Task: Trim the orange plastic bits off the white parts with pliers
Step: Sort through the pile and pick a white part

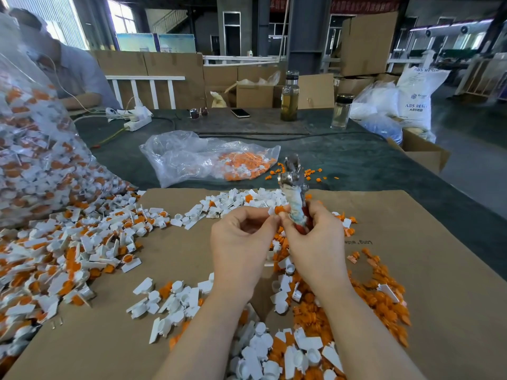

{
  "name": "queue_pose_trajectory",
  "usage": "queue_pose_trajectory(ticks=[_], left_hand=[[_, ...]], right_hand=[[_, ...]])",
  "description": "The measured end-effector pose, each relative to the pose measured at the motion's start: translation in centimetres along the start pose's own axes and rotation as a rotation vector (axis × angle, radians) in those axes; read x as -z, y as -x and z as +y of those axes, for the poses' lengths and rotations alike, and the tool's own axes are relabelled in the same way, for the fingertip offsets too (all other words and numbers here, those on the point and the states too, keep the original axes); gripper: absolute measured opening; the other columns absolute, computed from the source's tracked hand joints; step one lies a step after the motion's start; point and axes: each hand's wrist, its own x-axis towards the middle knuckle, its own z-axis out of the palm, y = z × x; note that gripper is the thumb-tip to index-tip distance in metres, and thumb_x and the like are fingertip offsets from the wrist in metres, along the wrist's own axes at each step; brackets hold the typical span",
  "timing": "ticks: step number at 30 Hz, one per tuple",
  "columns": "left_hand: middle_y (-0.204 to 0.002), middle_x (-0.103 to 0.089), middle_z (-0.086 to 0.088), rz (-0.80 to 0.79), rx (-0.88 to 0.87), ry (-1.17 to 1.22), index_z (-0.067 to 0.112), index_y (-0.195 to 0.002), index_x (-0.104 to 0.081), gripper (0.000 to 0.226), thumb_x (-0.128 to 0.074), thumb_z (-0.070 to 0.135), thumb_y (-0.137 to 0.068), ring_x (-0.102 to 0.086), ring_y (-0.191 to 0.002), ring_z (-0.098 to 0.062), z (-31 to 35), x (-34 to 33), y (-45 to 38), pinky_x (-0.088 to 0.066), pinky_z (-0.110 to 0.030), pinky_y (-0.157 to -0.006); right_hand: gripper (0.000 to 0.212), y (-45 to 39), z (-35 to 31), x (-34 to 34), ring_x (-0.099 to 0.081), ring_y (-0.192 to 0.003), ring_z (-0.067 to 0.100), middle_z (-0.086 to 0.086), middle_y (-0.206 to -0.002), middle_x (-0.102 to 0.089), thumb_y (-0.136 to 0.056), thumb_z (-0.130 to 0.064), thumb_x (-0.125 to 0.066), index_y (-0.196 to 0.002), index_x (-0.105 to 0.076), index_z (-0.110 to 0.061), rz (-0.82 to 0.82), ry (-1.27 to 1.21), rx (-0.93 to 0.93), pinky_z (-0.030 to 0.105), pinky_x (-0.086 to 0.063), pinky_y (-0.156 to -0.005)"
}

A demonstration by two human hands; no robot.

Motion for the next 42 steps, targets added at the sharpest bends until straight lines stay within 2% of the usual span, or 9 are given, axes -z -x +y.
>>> queue_pose_trajectory(ticks=[4,8,14,17,20,28,33,36,42], left_hand=[[-0.070,-0.073,0.007,0.019,0.006,-0.014,0.022,-0.076,-0.075,0.012,-0.082,0.013,-0.080,-0.066,-0.065,-0.003,-0.3,-0.1,-0.1,-0.052,-0.014,-0.060],[-0.069,-0.073,0.005,0.065,0.019,-0.047,0.023,-0.074,-0.074,0.011,-0.082,0.019,-0.080,-0.067,-0.065,-0.007,-0.4,-0.1,-0.3,-0.053,-0.017,-0.059],[-0.075,-0.074,-0.005,0.072,0.026,-0.040,0.018,-0.080,-0.071,0.008,-0.077,0.020,-0.085,-0.069,-0.075,-0.024,-0.4,0.5,-1.0,-0.055,-0.021,-0.062],[-0.075,-0.074,0.000,0.055,0.021,0.013,0.014,-0.084,-0.070,0.006,-0.075,0.017,-0.087,-0.071,-0.073,-0.016,-0.3,0.8,-1.1,-0.053,-0.014,-0.064],[-0.077,-0.074,-0.001,0.044,0.008,0.043,0.010,-0.090,-0.070,0.007,-0.073,0.016,-0.088,-0.072,-0.077,-0.014,-0.4,1.1,-1.2,-0.057,-0.024,-0.075],[-0.070,-0.070,0.008,0.011,-0.062,0.116,0.008,-0.089,-0.067,0.004,-0.069,0.011,-0.091,-0.067,-0.068,-0.005,-0.3,1.9,-1.6,-0.056,-0.019,-0.073],[-0.071,-0.069,0.008,-0.027,-0.105,0.120,0.009,-0.089,-0.066,0.004,-0.066,0.010,-0.093,-0.066,-0.069,-0.004,-0.3,2.2,-1.8,-0.053,-0.016,-0.071],[-0.071,-0.068,0.008,-0.055,-0.120,0.123,0.010,-0.088,-0.065,0.005,-0.066,0.009,-0.093,-0.065,-0.069,-0.004,-0.3,2.2,-1.9,-0.052,-0.015,-0.070],[-0.072,-0.068,0.007,-0.079,-0.137,0.131,0.011,-0.087,-0.065,0.006,-0.065,0.009,-0.093,-0.064,-0.069,-0.004,0.0,2.3,-1.7,-0.052,-0.015,-0.069]], right_hand=[[0.012,-0.1,0.0,0.2,-0.063,-0.083,0.005,-0.012,-0.087,-0.066,-0.088,-0.024,-0.068,-0.099,-0.065,-0.021,-0.037,0.008,-0.011,0.029,-0.055,-0.071],[0.010,-0.1,0.0,0.3,-0.063,-0.074,0.004,-0.012,-0.080,-0.066,-0.088,-0.023,-0.067,-0.097,-0.064,-0.025,-0.112,0.020,-0.023,0.024,-0.053,-0.063],[0.015,-0.4,0.1,1.0,-0.061,-0.082,-0.003,-0.014,-0.087,-0.066,-0.089,-0.021,-0.066,-0.103,-0.065,-0.027,-0.215,-0.031,-0.070,0.015,-0.049,-0.065],[0.013,-0.6,0.1,1.5,-0.062,-0.082,-0.002,-0.013,-0.088,-0.066,-0.089,-0.021,-0.066,-0.101,-0.065,-0.025,-0.238,-0.057,-0.086,0.020,-0.051,-0.069],[0.011,-0.7,0.3,1.9,-0.060,-0.081,0.000,-0.013,-0.087,-0.066,-0.088,-0.021,-0.066,-0.098,-0.065,-0.026,-0.297,-0.047,-0.065,0.022,-0.050,-0.069],[0.022,-0.9,0.7,3.4,-0.060,-0.086,-0.007,-0.027,-0.088,-0.064,-0.087,-0.022,-0.068,-0.098,-0.057,-0.038,-0.575,-0.035,-0.048,0.006,-0.043,-0.068],[0.023,-0.9,0.3,3.4,-0.062,-0.088,0.006,-0.007,-0.098,-0.065,-0.087,-0.027,-0.068,-0.109,-0.059,-0.026,-0.670,0.072,-0.040,0.032,-0.051,-0.081],[0.026,-0.8,0.2,3.2,-0.063,-0.087,0.005,-0.009,-0.097,-0.064,-0.088,-0.029,-0.069,-0.111,-0.058,-0.025,-0.684,0.041,-0.039,0.029,-0.052,-0.079],[0.015,-0.7,0.4,3.0,-0.063,-0.081,0.002,-0.016,-0.086,-0.064,-0.089,-0.026,-0.066,-0.093,-0.058,-0.038,-0.676,0.040,0.013,0.020,-0.046,-0.069]])
